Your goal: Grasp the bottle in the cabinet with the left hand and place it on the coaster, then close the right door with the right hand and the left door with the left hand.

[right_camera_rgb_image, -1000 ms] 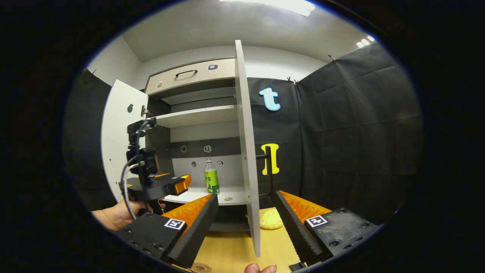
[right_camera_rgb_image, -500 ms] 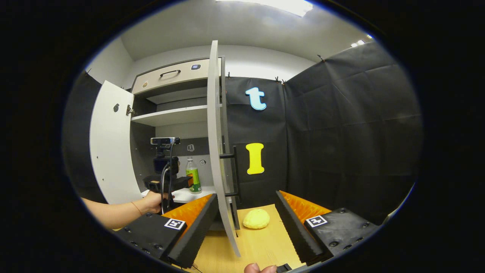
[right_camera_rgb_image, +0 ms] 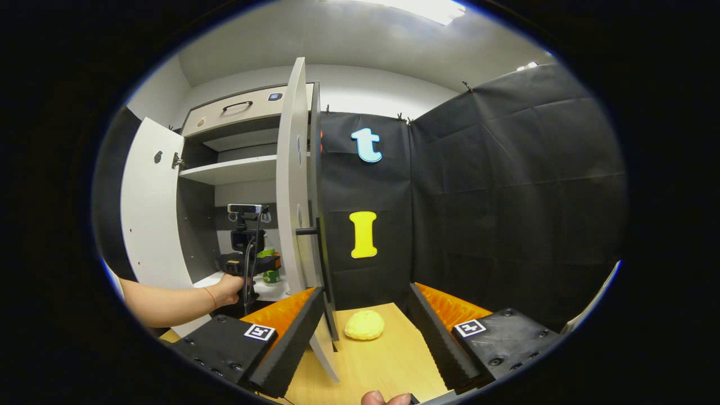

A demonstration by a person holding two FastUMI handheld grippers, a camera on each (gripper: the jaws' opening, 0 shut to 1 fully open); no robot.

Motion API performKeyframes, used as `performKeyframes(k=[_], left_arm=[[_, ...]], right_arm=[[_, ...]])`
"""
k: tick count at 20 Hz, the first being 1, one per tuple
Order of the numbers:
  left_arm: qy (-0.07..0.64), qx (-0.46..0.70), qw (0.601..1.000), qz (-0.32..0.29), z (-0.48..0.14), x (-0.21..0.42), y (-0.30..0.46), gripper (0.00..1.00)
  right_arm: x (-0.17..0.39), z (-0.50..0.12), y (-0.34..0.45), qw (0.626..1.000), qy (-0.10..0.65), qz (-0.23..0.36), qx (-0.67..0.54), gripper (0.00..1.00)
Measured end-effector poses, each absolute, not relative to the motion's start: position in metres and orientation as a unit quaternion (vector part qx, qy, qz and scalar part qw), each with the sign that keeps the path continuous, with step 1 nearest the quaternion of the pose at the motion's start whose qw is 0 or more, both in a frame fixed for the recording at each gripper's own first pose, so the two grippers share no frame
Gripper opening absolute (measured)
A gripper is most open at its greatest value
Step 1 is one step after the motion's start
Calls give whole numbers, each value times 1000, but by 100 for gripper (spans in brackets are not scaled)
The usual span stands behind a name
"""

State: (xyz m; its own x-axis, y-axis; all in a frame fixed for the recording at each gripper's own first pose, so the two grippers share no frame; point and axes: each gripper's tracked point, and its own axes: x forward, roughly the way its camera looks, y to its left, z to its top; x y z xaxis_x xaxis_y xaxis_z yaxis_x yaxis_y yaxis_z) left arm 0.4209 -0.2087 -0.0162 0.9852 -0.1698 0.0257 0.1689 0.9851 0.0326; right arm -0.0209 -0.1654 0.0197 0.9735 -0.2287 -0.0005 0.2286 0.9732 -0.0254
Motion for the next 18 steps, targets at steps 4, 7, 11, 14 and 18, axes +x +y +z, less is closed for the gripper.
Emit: performKeyframes(k=[4,7,11,14,18], left_arm=[[-15,18,995,-94,-16,421,-212,81],[-19,16,994,-106,-10,415,-212,79],[-38,12,992,-121,7,365,-202,79],[-49,17,989,-138,14,321,-190,79],[-57,13,987,-151,10,253,-172,79]], right_arm=[[-24,20,-171,992,0,-121,-16,99],[-25,19,-174,993,0,-122,-12,99],[-25,19,-176,993,-1,-120,-5,99],[-25,20,-176,993,-4,-116,-6,99],[-23,22,-173,994,-9,-112,-7,99]])
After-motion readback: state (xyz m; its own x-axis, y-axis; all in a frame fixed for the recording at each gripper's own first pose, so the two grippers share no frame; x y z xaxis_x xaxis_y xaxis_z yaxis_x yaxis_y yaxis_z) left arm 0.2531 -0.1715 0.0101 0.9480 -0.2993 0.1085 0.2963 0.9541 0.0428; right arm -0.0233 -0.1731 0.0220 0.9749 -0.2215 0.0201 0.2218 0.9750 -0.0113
